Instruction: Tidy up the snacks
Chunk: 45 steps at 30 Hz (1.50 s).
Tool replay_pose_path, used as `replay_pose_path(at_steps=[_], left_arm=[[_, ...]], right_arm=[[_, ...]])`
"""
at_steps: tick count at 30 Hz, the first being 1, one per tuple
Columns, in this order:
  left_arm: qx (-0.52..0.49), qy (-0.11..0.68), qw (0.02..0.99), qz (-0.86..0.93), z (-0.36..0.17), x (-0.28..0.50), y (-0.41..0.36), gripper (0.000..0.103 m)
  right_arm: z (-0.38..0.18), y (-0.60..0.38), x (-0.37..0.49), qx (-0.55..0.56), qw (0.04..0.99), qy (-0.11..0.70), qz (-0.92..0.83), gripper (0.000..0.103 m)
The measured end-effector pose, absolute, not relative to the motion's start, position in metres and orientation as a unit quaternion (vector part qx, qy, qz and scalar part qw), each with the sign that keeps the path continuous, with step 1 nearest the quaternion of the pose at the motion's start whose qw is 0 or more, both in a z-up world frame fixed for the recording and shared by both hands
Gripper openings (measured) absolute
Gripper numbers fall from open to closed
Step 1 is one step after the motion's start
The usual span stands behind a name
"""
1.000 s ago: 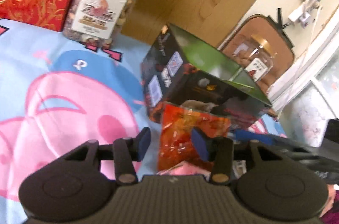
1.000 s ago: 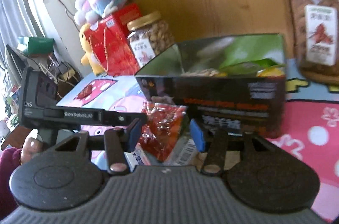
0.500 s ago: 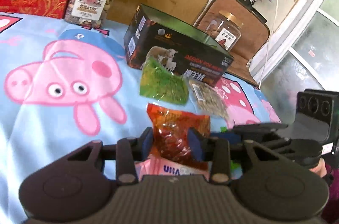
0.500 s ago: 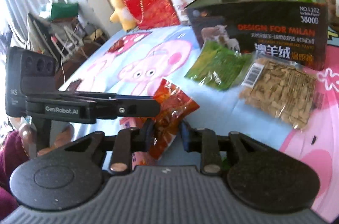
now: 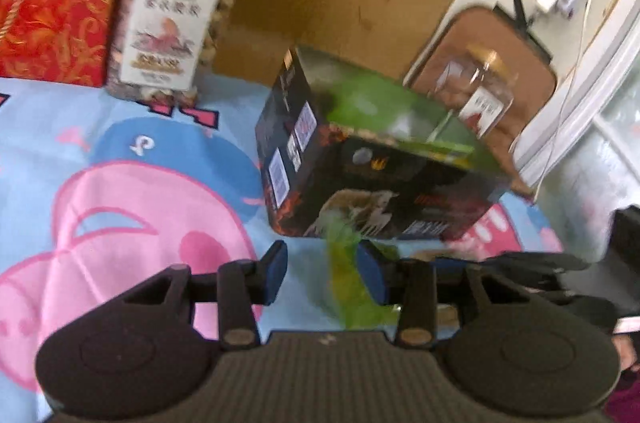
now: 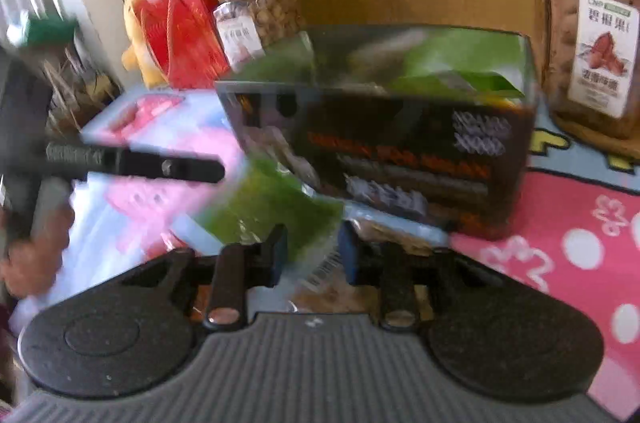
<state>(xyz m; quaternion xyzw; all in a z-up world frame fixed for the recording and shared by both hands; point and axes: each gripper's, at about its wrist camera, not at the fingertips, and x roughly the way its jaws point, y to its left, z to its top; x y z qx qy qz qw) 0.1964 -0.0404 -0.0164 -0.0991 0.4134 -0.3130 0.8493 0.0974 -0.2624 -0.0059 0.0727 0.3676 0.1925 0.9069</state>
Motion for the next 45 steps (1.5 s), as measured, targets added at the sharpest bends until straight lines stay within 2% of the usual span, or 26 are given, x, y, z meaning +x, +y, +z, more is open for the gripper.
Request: replay_pose_path(at_steps=[4,11,14,18,19,20,29,35,44,45], left_arm=[[-0.096,0.412,0.843,-0.332,-0.023,0.195,-0.046,0.045],[-0.121,0.418,0.836,-0.333,-0.026,0.193,-0.039,0.044],[-0.125,0.408,0.841,-0.333,-0.028,0.187,-0.037,0.040],[-0.115,0.402,0.848,-0.326,-0.027,0.176,-0.038,0.026],[-0.122,0.403,0.846,-0.326,-0.026,0.174,-0.036,0.022],[-0.132,0.407,0.841,-0.330,-0.025,0.173,-0.034,0.022],[-0.152,0.355,0.851,-0.356,0.028,0.162,-0.037,0.021],[-0.130,0.302,0.875,-0.356,0.074,0.192,-0.064,0.021],[-0.093,0.316,0.887,-0.323,0.050,0.243,-0.125,0.022],[-0.089,0.320,0.890,-0.314,0.046,0.245,-0.129,0.022]], right_arm=[[0.001,-0.280,0.087,0.070,0.908,0.378,0.167,0.030],[-0.005,-0.277,0.104,0.155,0.893,0.372,0.199,0.035],[-0.021,-0.275,0.118,0.177,0.886,0.378,0.205,0.038],[-0.020,-0.265,0.115,0.191,0.876,0.379,0.230,0.026],[-0.019,-0.263,0.111,0.188,0.879,0.373,0.231,0.013],[-0.017,-0.264,0.108,0.188,0.882,0.367,0.228,0.005],[0.035,-0.267,0.091,0.197,0.904,0.287,0.247,0.003],[0.074,-0.279,0.111,0.171,0.932,0.222,0.231,0.003],[0.048,-0.310,0.158,0.171,0.947,0.228,0.149,0.003],[0.045,-0.312,0.159,0.171,0.947,0.233,0.143,0.007]])
